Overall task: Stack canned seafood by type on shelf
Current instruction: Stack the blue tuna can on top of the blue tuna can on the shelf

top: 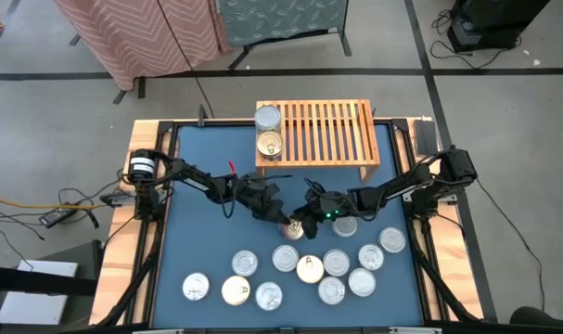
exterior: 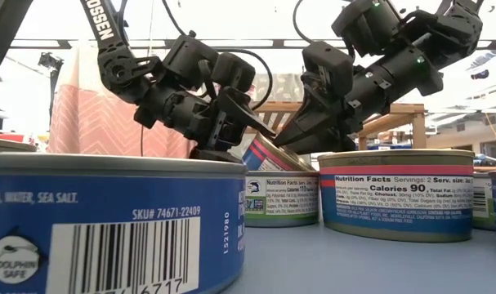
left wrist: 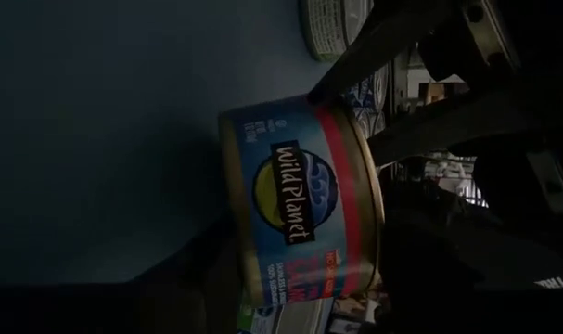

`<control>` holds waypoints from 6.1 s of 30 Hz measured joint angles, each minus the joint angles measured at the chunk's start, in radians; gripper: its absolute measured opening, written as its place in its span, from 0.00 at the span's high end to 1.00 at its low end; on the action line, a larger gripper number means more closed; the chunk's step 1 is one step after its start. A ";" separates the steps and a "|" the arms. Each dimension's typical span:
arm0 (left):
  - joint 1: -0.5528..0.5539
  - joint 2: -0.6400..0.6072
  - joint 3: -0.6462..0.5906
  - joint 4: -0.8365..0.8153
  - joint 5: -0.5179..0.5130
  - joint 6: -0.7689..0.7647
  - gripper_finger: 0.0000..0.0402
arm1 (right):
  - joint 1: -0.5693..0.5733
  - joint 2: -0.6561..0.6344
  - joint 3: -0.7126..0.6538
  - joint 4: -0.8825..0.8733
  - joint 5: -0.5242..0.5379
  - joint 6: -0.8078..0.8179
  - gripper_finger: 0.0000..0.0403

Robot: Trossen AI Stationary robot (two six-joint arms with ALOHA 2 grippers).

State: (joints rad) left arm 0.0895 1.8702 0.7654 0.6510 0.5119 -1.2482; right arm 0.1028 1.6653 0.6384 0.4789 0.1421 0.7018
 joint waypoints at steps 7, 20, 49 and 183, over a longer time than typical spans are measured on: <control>0.020 0.000 0.000 0.003 -0.002 -0.010 0.47 | -0.001 -0.088 -0.001 -0.040 0.017 -0.061 0.72; 0.034 -0.012 -0.002 0.335 0.050 -0.208 0.48 | 0.020 -0.427 -0.001 -0.445 0.173 -0.100 0.72; 0.093 -0.640 -0.446 0.421 -0.578 -0.440 0.46 | 0.021 -0.601 0.000 -0.616 0.299 -0.043 0.72; 0.309 -0.554 -0.126 0.350 0.126 -0.167 0.29 | 0.207 -0.231 0.198 -0.856 0.028 -0.555 0.28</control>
State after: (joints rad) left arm 0.3988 1.3159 0.6395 1.0005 0.6376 -1.4149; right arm 0.3098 1.4348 0.8360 -0.3770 0.1700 0.1468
